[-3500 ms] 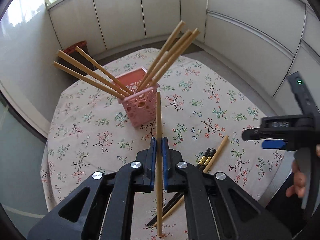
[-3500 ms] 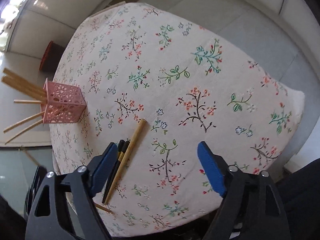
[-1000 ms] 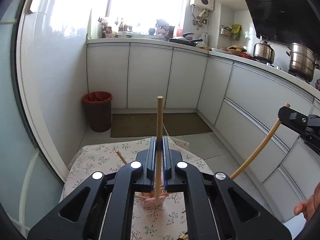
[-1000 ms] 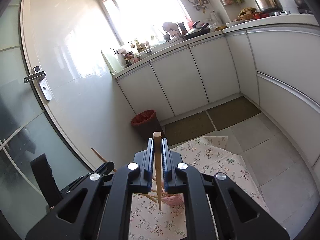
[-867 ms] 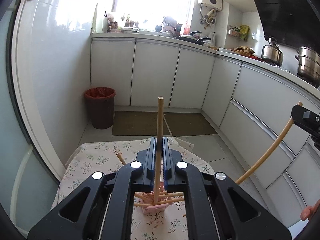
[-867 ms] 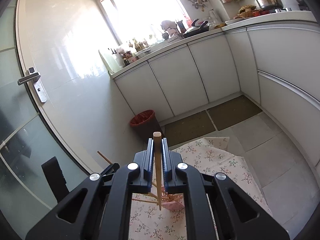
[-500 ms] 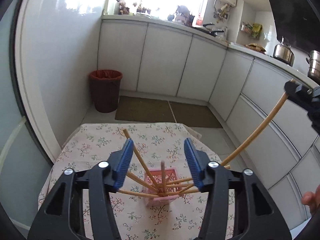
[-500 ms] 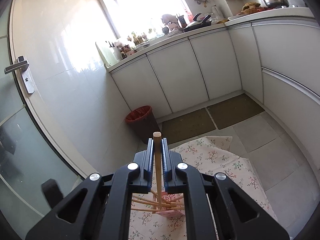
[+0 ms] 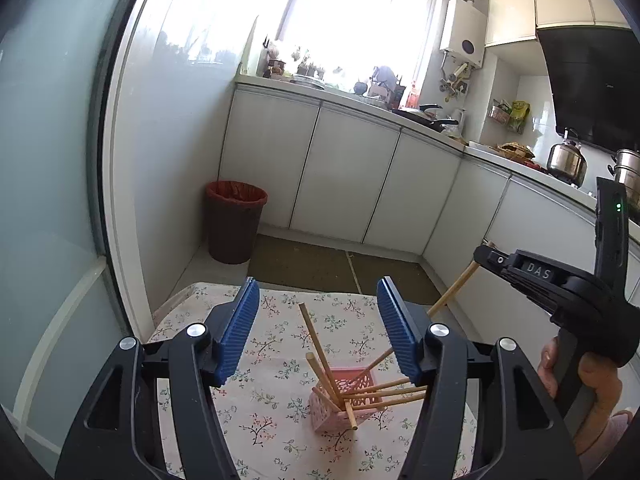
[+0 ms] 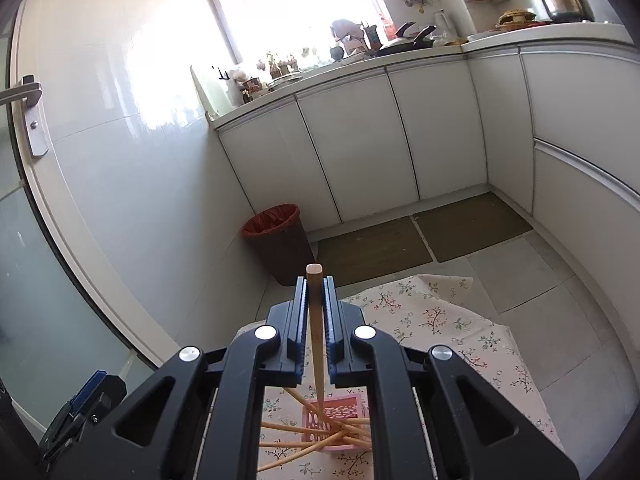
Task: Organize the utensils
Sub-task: 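Raise the open left tool while the right tool moves to a lone wooden chopstick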
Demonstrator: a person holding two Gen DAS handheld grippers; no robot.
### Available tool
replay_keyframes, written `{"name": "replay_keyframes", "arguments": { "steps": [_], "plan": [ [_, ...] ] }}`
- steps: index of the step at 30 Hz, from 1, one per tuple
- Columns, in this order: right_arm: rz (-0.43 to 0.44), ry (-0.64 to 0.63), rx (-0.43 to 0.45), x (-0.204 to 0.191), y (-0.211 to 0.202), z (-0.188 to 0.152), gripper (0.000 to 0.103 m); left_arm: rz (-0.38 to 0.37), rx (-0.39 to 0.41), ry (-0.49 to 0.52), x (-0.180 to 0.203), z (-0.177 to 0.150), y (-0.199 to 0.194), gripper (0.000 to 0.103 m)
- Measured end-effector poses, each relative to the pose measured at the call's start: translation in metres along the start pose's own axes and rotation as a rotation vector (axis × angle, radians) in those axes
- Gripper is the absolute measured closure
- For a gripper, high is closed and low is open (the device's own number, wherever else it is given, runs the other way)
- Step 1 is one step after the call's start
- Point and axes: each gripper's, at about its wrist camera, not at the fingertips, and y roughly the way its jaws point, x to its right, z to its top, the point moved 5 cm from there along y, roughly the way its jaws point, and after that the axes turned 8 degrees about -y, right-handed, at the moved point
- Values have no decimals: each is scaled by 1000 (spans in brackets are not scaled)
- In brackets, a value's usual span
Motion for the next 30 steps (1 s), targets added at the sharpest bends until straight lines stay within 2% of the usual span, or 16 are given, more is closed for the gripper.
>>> {"name": "replay_keyframes", "arguments": {
  "steps": [4, 6, 7, 8, 10, 12, 14, 15, 19, 22, 26, 30],
  "plan": [
    [-10, -62, -24, -10, 21, -20, 89, 41, -29, -12, -11, -6, 6, 45],
    [-4, -65, -36, -11, 16, -25, 82, 54, -27, -16, -16, -5, 1, 44],
    [-6, -63, -32, -11, 12, -24, 72, 61, -20, -16, -17, -3, -3, 42],
    [-9, -65, -21, -11, 3, -22, 67, 66, -13, -15, -17, -1, -6, 40],
    [-29, -81, -5, -12, -13, -17, 67, 76, 2, -10, -15, 4, -14, 33],
    [-63, -110, 7, -13, -33, -14, 61, 85, 21, 5, -8, 6, -25, 27],
    [-87, -127, 26, -13, -53, -12, 41, 91, 32, 19, -1, 7, -32, 22],
    [-109, -135, 40, -13, -64, -12, 38, 91, 35, 28, 4, 7, -37, 19],
    [-163, -164, 60, -12, -98, -16, 33, 88, 36, 48, 17, 4, -52, 15],
    [-174, -140, 63, -7, -120, -20, 23, 85, 36, 65, 27, 0, -63, 11],
    [-181, -74, 76, 8, -143, -20, 17, 83, 48, 73, 33, -2, -78, 7],
    [-192, 59, 74, 44, -157, -19, 11, 57, 47, 51, 32, -3, -90, 7]
  ]
}}
